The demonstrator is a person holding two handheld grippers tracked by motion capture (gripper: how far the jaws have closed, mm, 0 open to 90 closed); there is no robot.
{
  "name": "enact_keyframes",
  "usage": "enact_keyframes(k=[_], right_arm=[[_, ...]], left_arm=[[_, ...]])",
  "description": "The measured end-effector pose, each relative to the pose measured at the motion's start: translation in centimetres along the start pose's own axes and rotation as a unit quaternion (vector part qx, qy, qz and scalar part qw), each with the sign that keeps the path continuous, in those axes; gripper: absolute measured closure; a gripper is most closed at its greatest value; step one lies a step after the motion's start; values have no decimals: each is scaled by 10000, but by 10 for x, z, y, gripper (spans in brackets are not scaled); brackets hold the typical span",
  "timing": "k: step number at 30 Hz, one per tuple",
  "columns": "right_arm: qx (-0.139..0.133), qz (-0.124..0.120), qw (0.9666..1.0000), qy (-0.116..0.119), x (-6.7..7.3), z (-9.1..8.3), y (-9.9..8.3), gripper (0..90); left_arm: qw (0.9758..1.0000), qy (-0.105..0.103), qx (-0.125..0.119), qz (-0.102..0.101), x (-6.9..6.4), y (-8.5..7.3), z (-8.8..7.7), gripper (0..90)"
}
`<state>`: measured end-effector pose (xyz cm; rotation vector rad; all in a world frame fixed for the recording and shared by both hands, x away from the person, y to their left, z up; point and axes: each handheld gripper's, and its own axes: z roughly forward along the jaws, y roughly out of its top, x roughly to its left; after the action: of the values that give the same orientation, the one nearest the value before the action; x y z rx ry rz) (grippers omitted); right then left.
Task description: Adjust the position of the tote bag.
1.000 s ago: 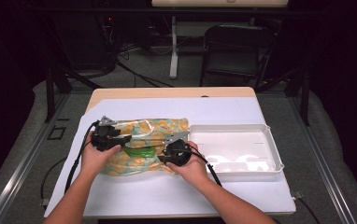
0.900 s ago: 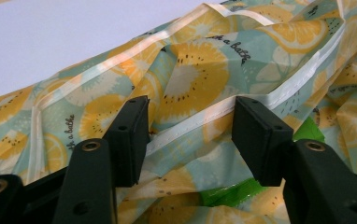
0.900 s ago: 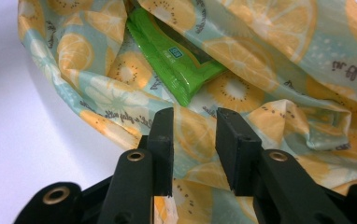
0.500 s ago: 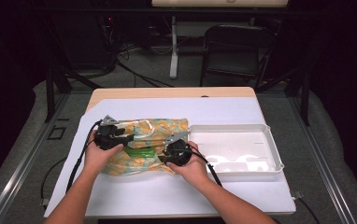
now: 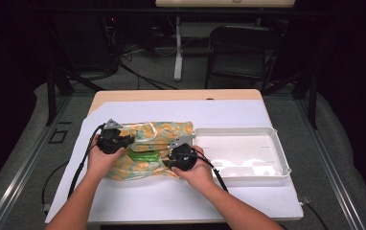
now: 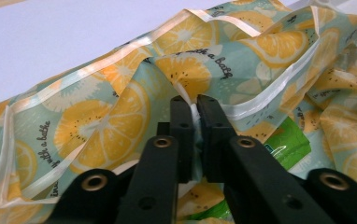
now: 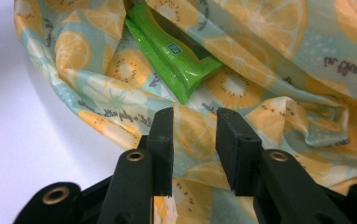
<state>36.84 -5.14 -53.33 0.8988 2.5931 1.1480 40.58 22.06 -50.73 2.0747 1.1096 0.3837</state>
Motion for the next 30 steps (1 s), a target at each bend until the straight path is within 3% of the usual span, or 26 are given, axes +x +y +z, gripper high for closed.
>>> enact_keyframes(k=[11,21,30], right_arm=[[25,7,10000,16,0,0,-2,681],[48,6,10000,41,1,0,-5,684],[-27,59,9999,79,2,-2,-4,690]], left_arm=[[9981,500,-325,-155,11,10,-4,896],[9941,856,-564,-367,23,23,15,899],[9901,1130,-597,-579,38,25,26,899]])
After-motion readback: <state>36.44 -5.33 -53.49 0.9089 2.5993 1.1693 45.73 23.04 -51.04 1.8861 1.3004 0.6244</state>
